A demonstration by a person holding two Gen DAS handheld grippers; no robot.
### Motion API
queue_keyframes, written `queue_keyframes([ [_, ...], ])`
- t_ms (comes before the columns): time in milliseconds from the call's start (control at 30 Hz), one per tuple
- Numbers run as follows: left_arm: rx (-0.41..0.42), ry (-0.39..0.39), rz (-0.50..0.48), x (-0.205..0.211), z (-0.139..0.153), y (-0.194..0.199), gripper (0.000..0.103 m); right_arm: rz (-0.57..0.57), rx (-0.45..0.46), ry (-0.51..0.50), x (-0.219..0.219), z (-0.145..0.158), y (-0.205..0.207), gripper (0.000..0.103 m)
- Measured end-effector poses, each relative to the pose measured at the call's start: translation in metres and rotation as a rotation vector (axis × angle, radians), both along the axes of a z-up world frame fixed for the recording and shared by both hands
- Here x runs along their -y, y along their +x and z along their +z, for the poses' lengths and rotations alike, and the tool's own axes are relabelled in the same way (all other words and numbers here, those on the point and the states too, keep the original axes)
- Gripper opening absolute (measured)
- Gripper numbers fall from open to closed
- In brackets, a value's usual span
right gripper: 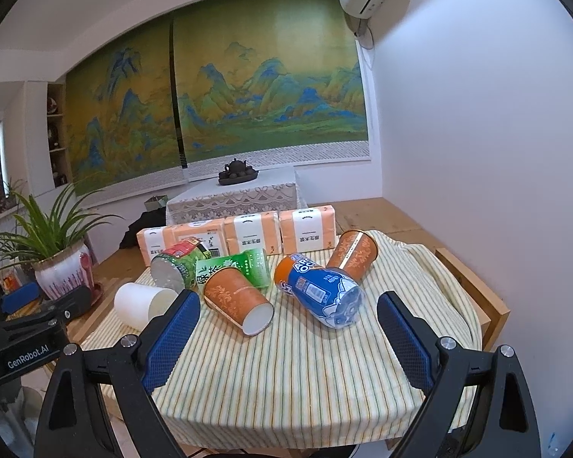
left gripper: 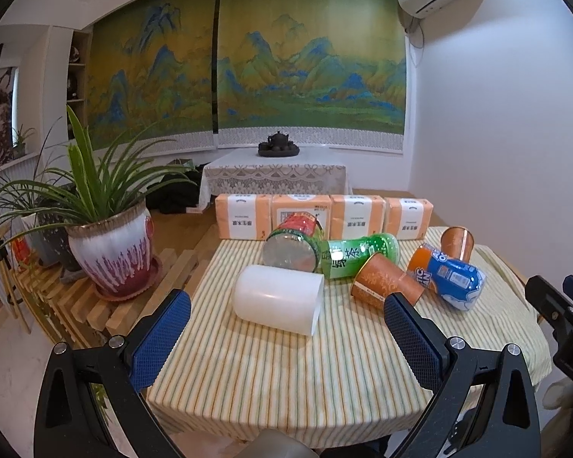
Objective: Flip cup upside down
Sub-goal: 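Move the right gripper to the lying blue-labelled bottle and close on it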
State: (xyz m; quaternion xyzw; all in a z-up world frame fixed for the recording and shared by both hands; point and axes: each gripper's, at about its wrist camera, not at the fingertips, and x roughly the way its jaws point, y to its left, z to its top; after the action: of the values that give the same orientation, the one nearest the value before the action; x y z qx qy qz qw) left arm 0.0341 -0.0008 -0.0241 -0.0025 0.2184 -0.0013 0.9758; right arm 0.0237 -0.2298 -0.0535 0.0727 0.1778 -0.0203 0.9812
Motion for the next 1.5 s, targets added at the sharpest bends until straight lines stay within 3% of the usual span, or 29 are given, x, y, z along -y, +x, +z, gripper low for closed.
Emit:
queue_keyframes([
  [200,0.01,-0.005,-0.009,0.002,-0.004,0.008,0.102,-0.001,-0.017,0.015,0.007,-0.004,0.008,0.096],
  [567,-0.053,-0.046,-0.022,0.005,-0.015,0.025,0.102,-0.027,-0.052,-0.043,0.029,-0.016,0.022,0.097],
  [1000,-0.063,-0.102,0.005,-0.014,-0.02,0.05,0.102,0.008,-0.131,-0.026,0.062,-0.027,0.079,0.097],
  [1267,-0.117,-0.05,-0.019,-0.004,-0.035,0.068,0.102,0.029,-0.195,0.029,0.085,-0.052,0.116,0.097],
  [1500,-0.126,-0.019,-0.031,0.008,-0.041,0.077,0.102,0.147,-0.237,0.002,0.082,-0.064,0.144,0.097],
])
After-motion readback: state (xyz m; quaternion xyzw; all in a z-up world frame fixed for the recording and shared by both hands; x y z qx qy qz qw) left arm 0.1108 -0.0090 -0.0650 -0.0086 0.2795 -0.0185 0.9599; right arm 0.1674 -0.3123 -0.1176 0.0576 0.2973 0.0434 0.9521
